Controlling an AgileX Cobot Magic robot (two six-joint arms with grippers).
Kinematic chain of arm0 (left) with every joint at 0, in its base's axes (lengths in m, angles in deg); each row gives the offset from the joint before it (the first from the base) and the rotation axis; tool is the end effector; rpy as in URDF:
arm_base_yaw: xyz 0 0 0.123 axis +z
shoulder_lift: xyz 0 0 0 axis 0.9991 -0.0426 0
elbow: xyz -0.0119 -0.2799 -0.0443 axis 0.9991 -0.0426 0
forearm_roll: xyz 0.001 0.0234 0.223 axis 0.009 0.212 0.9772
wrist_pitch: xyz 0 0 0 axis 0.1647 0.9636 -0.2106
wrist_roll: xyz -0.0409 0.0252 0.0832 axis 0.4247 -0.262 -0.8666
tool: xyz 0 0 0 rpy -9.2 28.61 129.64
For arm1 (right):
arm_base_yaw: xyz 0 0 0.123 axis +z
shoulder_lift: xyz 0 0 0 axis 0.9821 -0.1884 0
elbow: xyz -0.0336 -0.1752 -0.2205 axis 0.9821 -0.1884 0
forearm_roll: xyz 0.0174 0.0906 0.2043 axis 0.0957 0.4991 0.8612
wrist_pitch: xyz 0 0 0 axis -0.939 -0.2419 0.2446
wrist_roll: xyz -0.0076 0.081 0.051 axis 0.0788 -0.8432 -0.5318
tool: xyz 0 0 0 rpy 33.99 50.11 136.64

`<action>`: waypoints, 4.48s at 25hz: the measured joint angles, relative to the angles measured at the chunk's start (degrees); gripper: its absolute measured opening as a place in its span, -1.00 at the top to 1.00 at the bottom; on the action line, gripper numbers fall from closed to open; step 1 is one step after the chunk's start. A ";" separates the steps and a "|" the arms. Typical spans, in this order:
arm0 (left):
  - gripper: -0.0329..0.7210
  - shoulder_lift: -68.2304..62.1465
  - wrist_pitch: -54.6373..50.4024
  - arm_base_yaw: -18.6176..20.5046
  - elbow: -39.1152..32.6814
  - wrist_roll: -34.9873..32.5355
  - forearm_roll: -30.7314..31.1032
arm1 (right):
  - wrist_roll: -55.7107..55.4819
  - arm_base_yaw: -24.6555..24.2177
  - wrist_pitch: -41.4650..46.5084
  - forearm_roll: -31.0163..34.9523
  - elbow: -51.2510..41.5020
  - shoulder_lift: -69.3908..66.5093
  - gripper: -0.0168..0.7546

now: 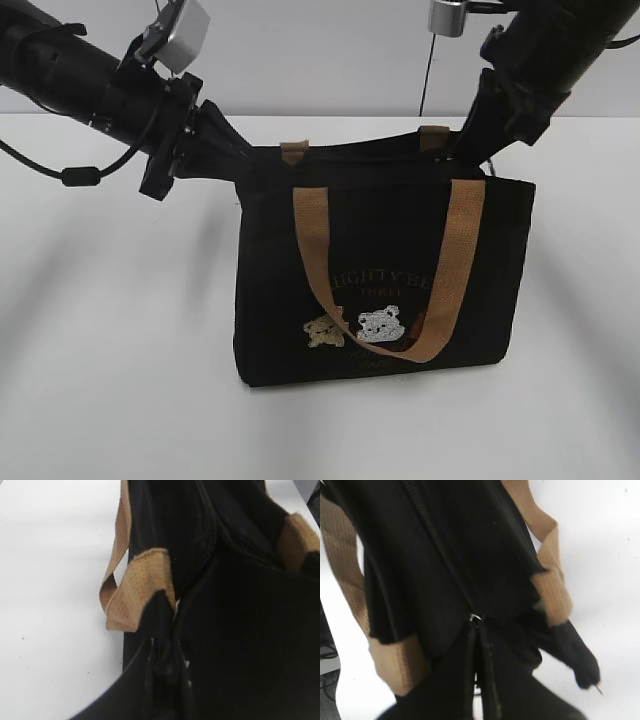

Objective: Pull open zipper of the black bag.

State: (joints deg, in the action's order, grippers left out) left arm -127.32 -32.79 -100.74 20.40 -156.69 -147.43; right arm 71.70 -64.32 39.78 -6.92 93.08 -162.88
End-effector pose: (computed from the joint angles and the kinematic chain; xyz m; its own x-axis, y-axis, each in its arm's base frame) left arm 0.3406 -0.1561 0.2303 0.1044 0.5805 -0.8076 0.9905 0.0123 0.1369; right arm 0.3276 0.1212 0.2821 -0.2836 -0.8726 -0.3977 -0.9539 0.2994 0.0233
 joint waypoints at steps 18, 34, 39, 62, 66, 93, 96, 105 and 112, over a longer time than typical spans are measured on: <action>0.34 1.19 0.10 0.43 0.07 5.47 0.03 | 0.01 -4.07 0.39 -0.58 0.00 4.15 0.10; -0.44 21.24 18.34 0.61 0.07 70.01 34.42 | -25.72 -4.07 0.48 -6.90 0.00 12.97 -0.18; -0.39 26.61 12.94 0.61 0.07 101.39 57.84 | -39.90 -4.07 0.51 -18.63 0.00 16.18 -0.18; -0.39 73.02 -10.61 0.61 -24.62 118.85 68.19 | -48.52 -4.07 0.56 -18.88 -33.29 61.99 -0.19; -0.39 83.00 -9.94 0.61 -32.06 118.85 68.15 | -48.52 -4.07 -0.36 -18.63 -40.72 68.13 -0.19; -0.39 110.85 -2.36 0.61 -45.48 117.45 65.07 | -48.52 -4.07 -6.37 -17.99 -61.85 104.39 -0.19; -0.38 110.85 -2.36 0.61 -45.48 117.34 65.04 | -48.73 -4.07 -6.37 -17.99 -61.85 104.47 -0.19; -0.35 110.85 -2.36 1.68 -45.48 117.31 64.22 | -49.78 -4.58 -6.42 -15.96 -61.85 104.47 -0.19; -0.27 110.85 -2.36 5.79 -45.48 117.31 64.17 | -49.85 -12.49 -6.42 -15.76 -61.85 104.47 -0.19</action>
State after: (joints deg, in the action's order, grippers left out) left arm -16.47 -35.15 -94.95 -25.08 -39.38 -83.26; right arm 21.85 -76.82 33.36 -22.68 31.23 -58.41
